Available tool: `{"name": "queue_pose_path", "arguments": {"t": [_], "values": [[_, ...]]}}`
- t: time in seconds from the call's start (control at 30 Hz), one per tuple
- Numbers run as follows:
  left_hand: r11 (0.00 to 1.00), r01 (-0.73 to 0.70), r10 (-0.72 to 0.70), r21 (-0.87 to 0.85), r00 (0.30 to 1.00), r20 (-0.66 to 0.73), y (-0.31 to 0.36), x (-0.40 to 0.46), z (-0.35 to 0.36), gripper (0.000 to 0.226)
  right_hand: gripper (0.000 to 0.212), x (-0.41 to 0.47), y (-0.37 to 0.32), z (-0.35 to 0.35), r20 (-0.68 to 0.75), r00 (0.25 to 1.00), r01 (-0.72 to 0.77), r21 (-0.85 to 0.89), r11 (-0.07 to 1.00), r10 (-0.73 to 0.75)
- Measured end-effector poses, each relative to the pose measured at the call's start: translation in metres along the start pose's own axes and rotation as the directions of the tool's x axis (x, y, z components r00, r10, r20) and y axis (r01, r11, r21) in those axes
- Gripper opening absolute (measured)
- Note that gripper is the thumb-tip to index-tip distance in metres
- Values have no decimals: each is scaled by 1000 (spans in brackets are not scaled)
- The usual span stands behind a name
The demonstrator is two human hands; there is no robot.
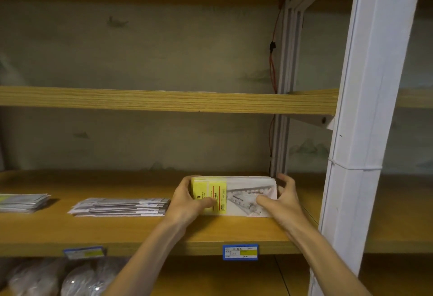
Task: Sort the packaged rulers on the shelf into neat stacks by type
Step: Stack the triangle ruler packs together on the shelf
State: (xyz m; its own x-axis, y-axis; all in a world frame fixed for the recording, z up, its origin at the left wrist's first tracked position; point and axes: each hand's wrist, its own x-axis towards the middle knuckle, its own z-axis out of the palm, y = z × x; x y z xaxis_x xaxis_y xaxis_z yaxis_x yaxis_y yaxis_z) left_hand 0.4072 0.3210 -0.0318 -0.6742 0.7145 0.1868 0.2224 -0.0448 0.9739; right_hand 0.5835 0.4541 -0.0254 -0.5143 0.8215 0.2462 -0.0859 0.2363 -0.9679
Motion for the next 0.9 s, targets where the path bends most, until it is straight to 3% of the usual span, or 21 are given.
{"name": "queue_pose_path", "arguments": {"t": [0.2,0.4,0.67,0.9], "values": [[1000,-13,13,12,999,44,3,-2,0,48,72,1,4,-3,1,1000,30,4,1000,-30],[1000,-18,19,-15,994,106,6,-4,0,64,42,0,2,-2,12,1000,14,47,999,-15],[997,-10,21,-82,990,137,5,-5,0,63,49,-2,0,-1,-3,1000,20,60,998,-20],[997,12,1,-76,987,161,5,-4,2,63,54,-6,-3,2,88,996,17,42,999,-20]]}}
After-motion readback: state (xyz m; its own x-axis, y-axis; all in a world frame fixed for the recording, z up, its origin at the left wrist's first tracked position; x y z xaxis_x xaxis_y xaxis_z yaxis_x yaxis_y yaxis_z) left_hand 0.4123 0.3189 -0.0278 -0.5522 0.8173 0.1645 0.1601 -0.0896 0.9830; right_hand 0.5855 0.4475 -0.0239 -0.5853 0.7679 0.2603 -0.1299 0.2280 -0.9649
